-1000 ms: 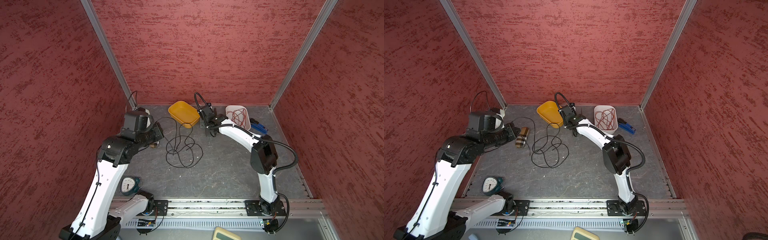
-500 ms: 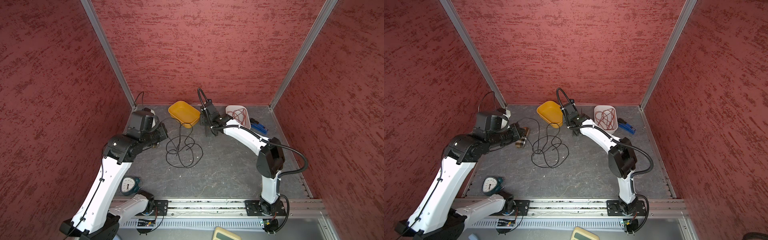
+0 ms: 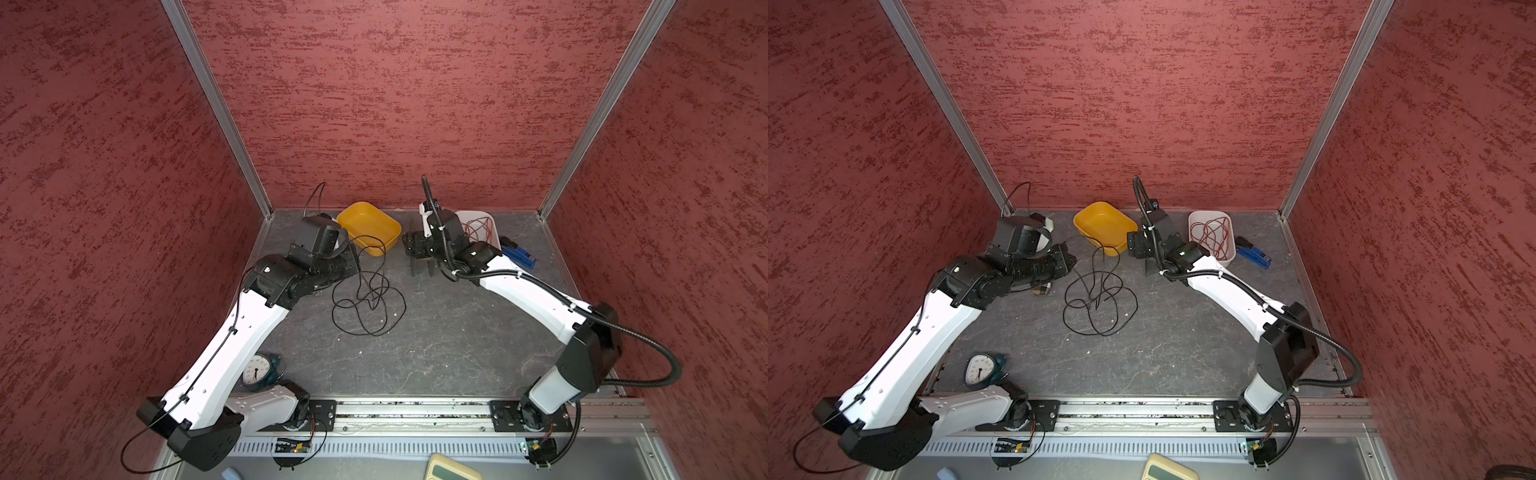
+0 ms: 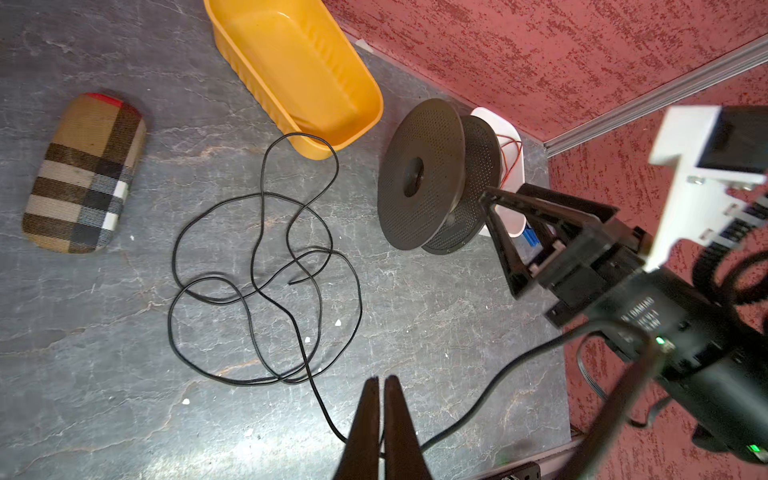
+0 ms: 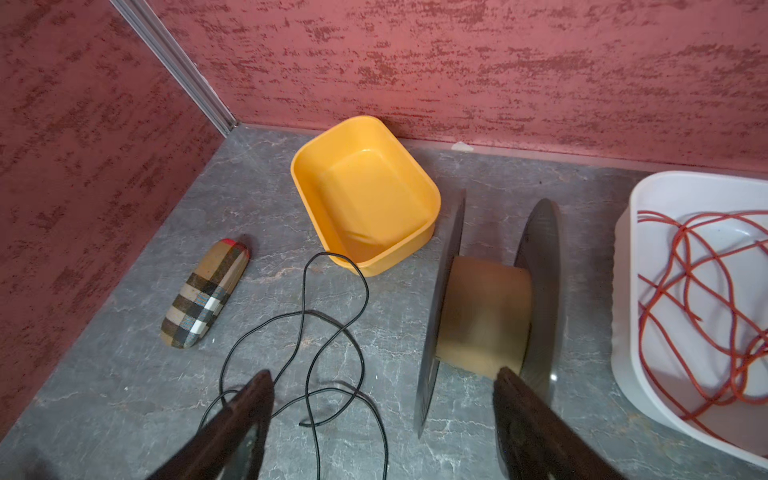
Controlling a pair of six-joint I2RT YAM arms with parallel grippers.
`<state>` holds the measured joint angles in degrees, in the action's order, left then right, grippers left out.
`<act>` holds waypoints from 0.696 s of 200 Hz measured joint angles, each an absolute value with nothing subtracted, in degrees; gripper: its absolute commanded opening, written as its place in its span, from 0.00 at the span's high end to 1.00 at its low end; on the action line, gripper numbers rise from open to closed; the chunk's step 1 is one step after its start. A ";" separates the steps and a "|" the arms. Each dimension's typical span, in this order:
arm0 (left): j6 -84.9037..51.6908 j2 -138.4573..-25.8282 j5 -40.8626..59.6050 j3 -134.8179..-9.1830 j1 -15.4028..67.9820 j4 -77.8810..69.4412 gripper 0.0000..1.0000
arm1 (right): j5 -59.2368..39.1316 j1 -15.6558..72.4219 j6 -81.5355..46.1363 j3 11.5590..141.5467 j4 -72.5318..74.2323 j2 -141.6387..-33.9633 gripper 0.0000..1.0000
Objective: Wrap the cables
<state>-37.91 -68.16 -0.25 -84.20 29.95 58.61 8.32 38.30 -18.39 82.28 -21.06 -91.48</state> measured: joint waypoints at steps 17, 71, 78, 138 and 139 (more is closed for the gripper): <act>-37.93 -69.95 -0.10 -84.23 30.63 57.52 1.00 | 6.39 37.47 -19.07 79.44 -20.38 -87.99 0.18; -37.91 -76.01 0.75 -85.34 33.28 54.06 1.00 | 3.31 33.28 -21.96 69.49 -20.27 -80.97 0.20; -37.91 -76.77 1.04 -85.52 33.67 53.63 1.00 | 2.63 32.73 -22.33 68.82 -20.45 -80.55 0.21; -37.89 -82.46 2.04 -87.96 36.71 51.13 1.00 | -6.37 28.95 -26.39 63.79 -20.34 -80.44 0.34; -37.89 -82.48 2.04 -87.99 36.73 51.11 1.00 | -6.50 28.93 -26.61 63.72 -20.32 -80.51 0.34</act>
